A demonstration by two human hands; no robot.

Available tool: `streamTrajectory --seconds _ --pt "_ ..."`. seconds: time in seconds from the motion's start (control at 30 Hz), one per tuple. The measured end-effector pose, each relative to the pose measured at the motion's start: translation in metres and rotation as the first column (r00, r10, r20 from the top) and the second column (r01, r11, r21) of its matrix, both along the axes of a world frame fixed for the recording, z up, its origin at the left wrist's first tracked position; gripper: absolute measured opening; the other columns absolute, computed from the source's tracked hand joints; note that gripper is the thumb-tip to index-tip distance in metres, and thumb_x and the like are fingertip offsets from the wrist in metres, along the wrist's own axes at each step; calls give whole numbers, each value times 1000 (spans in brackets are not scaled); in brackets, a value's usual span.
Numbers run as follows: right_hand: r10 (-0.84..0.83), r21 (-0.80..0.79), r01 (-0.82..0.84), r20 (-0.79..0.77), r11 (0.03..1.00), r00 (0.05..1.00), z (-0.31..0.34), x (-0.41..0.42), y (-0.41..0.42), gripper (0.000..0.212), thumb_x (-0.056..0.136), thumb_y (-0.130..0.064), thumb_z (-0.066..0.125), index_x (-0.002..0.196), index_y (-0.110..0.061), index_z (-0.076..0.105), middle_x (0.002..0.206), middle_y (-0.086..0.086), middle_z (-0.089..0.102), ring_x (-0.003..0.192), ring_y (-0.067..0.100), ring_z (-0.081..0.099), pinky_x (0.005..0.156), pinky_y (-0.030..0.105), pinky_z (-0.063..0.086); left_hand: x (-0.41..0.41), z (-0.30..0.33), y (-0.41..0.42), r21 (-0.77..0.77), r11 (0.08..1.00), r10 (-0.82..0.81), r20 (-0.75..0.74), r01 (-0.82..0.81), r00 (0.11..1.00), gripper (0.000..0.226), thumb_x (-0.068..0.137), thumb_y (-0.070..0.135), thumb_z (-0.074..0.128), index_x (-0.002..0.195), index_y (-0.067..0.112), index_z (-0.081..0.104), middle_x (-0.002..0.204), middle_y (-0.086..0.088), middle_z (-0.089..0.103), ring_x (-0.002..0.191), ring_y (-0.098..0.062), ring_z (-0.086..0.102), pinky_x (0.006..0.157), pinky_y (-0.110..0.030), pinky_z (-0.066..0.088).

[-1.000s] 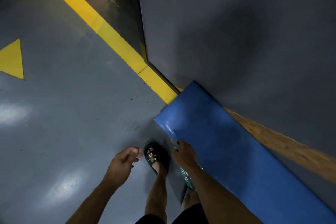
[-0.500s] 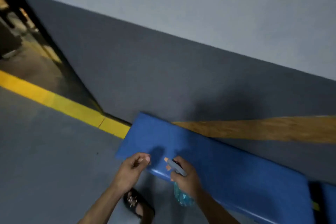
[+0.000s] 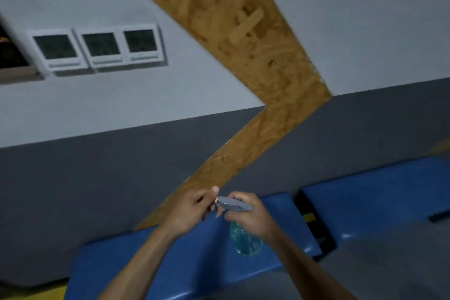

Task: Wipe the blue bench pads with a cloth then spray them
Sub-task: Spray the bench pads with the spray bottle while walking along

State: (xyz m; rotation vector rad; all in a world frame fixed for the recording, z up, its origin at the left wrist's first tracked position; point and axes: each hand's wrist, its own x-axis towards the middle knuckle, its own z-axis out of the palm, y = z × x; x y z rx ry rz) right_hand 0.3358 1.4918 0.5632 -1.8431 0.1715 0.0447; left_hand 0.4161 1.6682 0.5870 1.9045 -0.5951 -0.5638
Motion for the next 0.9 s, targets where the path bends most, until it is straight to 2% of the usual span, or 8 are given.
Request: streamTrajectory --seconds 0.13,0.2,0.3,0.4,0.57,0.73,0.8,0.9 --pt "-97 -1 98 53 995 994 32 -17 -58 8 73 -4 66 78 -11 66 73 17 61 65 17 51 60 32 36 3 31 -71 -78 985 -159 -72 153 985 48 98 51 49 66 16 57 62 -6 49 60 -19 42 62 -31 36" --pt "-143 -3 144 84 990 986 43 -22 -84 31 75 3 66 67 -27 64 62 -4 56 61 8 49 58 25 35 7 42 -102 -96 969 -233 -29 229 972 47 99 43 48 67 11 58 60 -6 49 60 -19 44 61 -27 37" --pt "-198 25 196 94 980 976 53 -23 -121 39 78 8 65 64 -29 61 60 -13 50 59 4 47 58 23 35 19 51 -144 -94 935 -338 57 343 939 46 98 43 50 70 6 57 61 -1 53 62 -13 48 63 -23 38" --pt "-247 51 244 92 969 965 64 -21 -152 27 80 13 61 79 -13 69 66 -9 64 65 3 58 63 21 43 38 54 -180 -69 905 -407 147 420 902 41 96 49 51 70 18 53 66 4 54 63 -11 48 63 -27 38" --pt "-362 60 358 96 932 927 74 -25 -197 17 79 7 67 91 -4 73 83 10 73 75 10 66 69 24 49 54 61 -241 -83 831 -523 222 550 823 47 87 68 51 83 22 62 76 0 61 70 -30 55 65 -46 44" --pt "-461 25 461 84 887 883 78 -56 -264 21 79 9 67 93 -5 74 87 8 75 79 13 67 69 25 50 36 66 -325 -111 751 -629 176 650 757 29 91 45 62 84 18 65 75 6 64 70 -9 58 66 -20 43" --pt "-525 20 525 84 851 847 73 -73 -297 20 76 0 70 95 -6 74 92 20 73 79 21 64 69 34 47 22 65 -364 -112 733 -656 145 672 740 25 94 36 61 85 13 66 74 5 65 68 -8 59 65 -17 43" --pt "-588 4 589 66 808 806 64 -104 -347 21 74 -6 70 95 -8 72 93 27 70 75 21 59 66 35 43 -7 60 -426 -155 712 -683 72 685 727 29 97 29 56 88 4 65 70 3 66 64 -9 59 62 -18 44"
